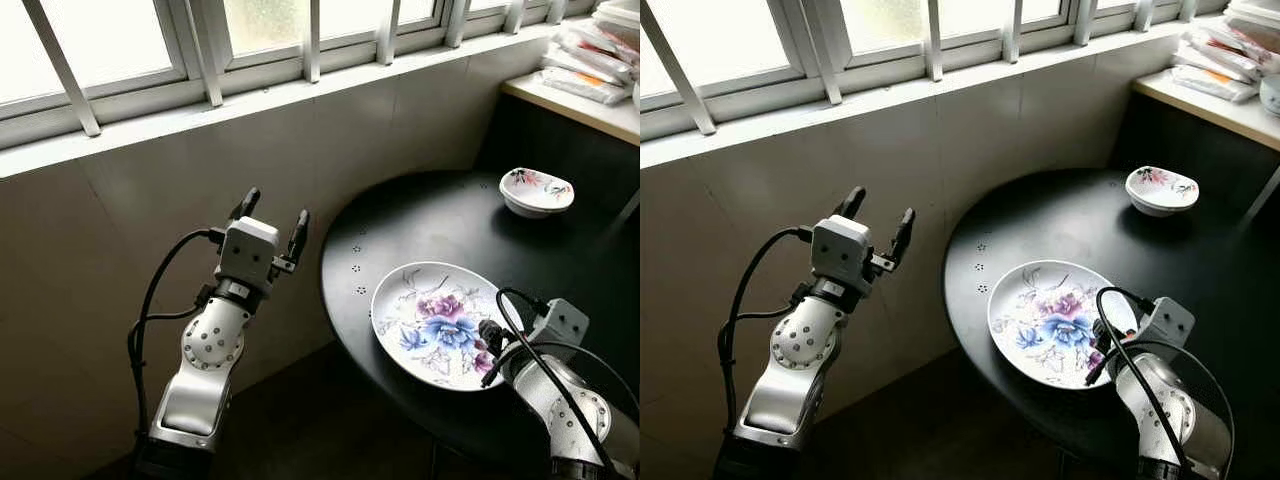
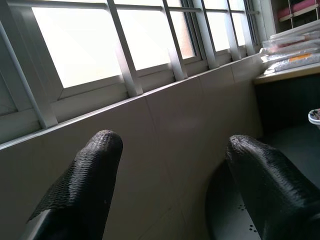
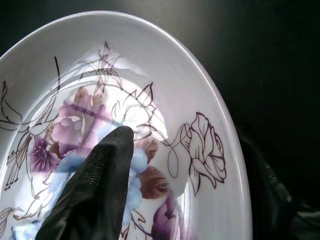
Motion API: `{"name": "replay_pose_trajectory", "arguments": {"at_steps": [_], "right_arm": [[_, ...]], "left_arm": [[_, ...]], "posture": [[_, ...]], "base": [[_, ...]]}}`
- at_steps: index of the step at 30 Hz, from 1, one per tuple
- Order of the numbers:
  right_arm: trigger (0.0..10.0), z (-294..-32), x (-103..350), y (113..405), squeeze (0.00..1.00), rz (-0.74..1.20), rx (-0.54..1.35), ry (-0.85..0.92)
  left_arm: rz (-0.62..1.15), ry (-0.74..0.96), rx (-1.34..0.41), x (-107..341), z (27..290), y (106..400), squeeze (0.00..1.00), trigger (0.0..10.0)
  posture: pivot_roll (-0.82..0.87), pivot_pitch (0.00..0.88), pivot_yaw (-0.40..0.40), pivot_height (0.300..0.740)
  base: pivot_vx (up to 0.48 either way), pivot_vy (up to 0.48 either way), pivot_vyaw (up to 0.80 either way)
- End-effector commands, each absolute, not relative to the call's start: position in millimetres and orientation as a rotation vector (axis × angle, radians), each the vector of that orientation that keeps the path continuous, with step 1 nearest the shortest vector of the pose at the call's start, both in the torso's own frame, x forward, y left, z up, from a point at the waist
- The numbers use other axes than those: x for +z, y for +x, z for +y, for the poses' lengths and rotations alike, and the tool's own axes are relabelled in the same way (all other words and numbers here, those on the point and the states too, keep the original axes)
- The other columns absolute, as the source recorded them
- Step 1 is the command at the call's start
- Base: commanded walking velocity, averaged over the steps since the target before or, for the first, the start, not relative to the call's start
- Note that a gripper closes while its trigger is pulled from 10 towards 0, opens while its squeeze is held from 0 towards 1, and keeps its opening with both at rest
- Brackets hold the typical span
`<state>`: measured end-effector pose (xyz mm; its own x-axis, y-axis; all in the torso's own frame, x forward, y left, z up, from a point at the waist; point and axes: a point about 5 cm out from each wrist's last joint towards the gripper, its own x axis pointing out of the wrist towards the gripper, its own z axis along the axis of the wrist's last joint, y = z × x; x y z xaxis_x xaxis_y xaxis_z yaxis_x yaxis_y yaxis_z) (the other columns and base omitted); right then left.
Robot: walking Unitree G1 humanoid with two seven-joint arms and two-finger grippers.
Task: Kitchen organization
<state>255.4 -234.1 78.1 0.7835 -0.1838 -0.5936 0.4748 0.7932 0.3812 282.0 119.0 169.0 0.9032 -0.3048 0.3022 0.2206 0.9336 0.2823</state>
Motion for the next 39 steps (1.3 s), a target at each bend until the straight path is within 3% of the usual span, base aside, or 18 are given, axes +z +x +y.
{"name": "replay_pose_trajectory", "arguments": {"at_steps": [1, 5, 6, 7, 8, 9, 25, 39], "right_arm": [[10.0, -235.8, 78.2, 254.6, 0.00, 0.583, -0.376, 0.532], [10.0, -235.8, 75.9, 254.5, 0.00, 0.591, -0.361, 0.540], [7.2, -235.4, 75.6, 254.8, 0.00, 0.585, -0.357, 0.553], [3.4, -235.5, 76.2, 255.5, 0.00, 0.567, -0.356, 0.572], [0.4, -236.0, 76.8, 255.9, 0.00, 0.553, -0.356, 0.587], [0.0, -236.5, 77.4, 256.1, 0.00, 0.544, -0.356, 0.592], [0.0, -241.1, 88.2, 258.6, 0.00, 0.462, -0.419, 0.584], [0.0, -242.8, 127.6, 272.2, 0.00, 0.148, -0.347, 0.718]], "left_arm": [[-0.342, 0.261, -0.271, 168.6, 119.5, 283.2, 0.00, 10.0], [-0.343, 0.261, -0.273, 168.7, 118.6, 283.6, 0.00, 10.0], [-0.343, 0.262, -0.271, 168.8, 118.7, 283.9, 0.00, 10.0], [-0.343, 0.263, -0.269, 168.9, 119.0, 284.2, 0.00, 10.0], [-0.343, 0.264, -0.268, 169.0, 119.2, 284.4, 0.00, 10.0], [-0.343, 0.264, -0.267, 168.9, 119.3, 284.4, 0.00, 10.0], [-0.345, 0.275, -0.264, 169.4, 119.0, 286.5, 0.00, 10.0], [-0.344, 0.284, -0.250, 168.3, 120.8, 287.0, 0.00, 10.0]], "posture": [[-0.02, 0.000, -0.011, 0.740], [-0.03, 0.000, -0.010, 0.740], [-0.03, 0.000, -0.010, 0.740], [-0.03, 0.000, -0.010, 0.740], [-0.03, 0.000, -0.010, 0.740], [-0.03, 0.000, -0.010, 0.740], [-0.02, 0.000, -0.006, 0.740], [-0.02, 0.000, -0.010, 0.740]], "base": [[0.000, 0.000, 0.00], [0.000, 0.000, 0.00], [0.000, 0.000, 0.00], [0.000, 0.000, 0.00], [0.000, 0.000, 0.00], [0.000, 0.000, 0.00], [0.000, 0.000, 0.00], [0.000, 0.000, 0.00]]}}
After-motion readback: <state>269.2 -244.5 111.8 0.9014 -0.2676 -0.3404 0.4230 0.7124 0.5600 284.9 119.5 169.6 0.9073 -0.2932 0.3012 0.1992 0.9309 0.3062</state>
